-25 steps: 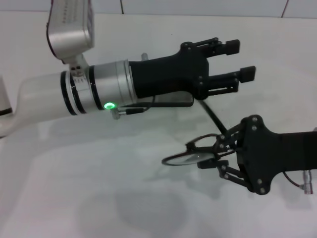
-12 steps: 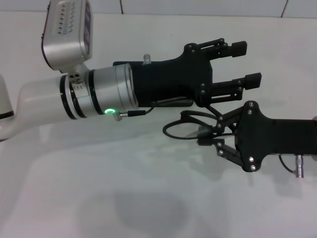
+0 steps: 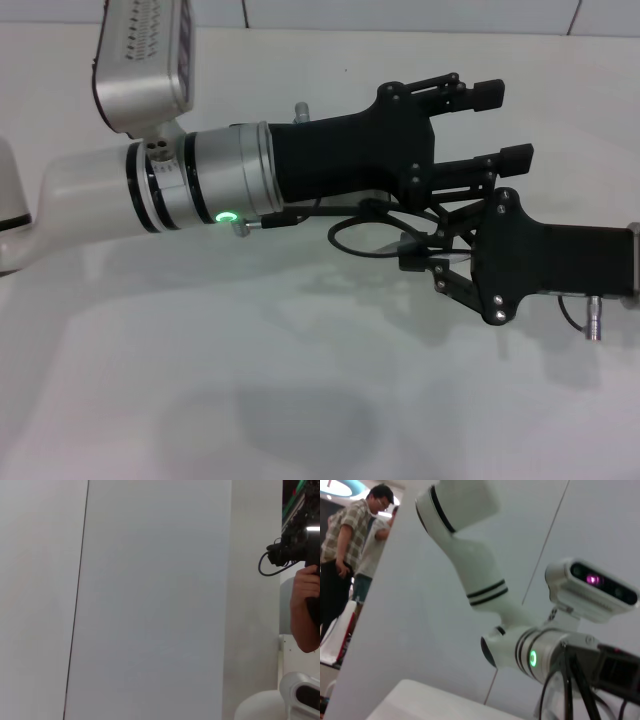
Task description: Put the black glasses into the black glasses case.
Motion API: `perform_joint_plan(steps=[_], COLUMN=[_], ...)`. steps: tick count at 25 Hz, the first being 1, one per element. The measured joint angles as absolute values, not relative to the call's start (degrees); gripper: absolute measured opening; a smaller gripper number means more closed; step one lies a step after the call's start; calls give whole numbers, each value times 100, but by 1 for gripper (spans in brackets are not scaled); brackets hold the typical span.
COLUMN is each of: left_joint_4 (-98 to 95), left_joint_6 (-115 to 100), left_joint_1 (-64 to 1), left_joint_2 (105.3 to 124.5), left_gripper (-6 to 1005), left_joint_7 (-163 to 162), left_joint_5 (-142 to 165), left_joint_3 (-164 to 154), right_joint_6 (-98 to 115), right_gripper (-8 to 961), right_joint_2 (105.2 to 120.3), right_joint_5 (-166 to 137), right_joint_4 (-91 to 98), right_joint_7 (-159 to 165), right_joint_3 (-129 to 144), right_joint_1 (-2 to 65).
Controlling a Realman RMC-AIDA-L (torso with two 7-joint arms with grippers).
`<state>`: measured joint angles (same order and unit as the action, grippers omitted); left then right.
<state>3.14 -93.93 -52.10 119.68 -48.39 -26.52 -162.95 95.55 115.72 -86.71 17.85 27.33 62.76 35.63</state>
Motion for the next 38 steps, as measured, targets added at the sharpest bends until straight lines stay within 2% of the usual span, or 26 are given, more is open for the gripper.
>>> perform_joint_plan(steps=[15, 21, 27, 38], left_joint_4=[513, 748, 586, 449], left_joint_6=[-9252, -9224, -9222, -9276], left_joint_1=[-5192, -5153, -5134, -5120], left_joint_2=[11946, 11959, 11969, 11964], left_gripper=[712, 712, 712, 712], left_joint_7=[-4831, -4853, -4694, -4611], left_joint_5=[-3131, -3062, -2767, -2557], left_joint_3=[-16286, -16292, -16295, -16295], right_joint_6=[9894, 10509, 10334, 10109], right_gripper=[115, 115, 116, 116], right_joint_2=[11512, 11545, 11595, 11600], right_joint_5=[-8971, -8912, -8419, -8324], right_joint_4=[2164, 2586, 2442, 2322], right_joint_7=[2672, 2457, 2482, 2664], right_joint_3=[6459, 6381, 6335, 6401], right_joint_1=[3376, 3010, 3000, 3059])
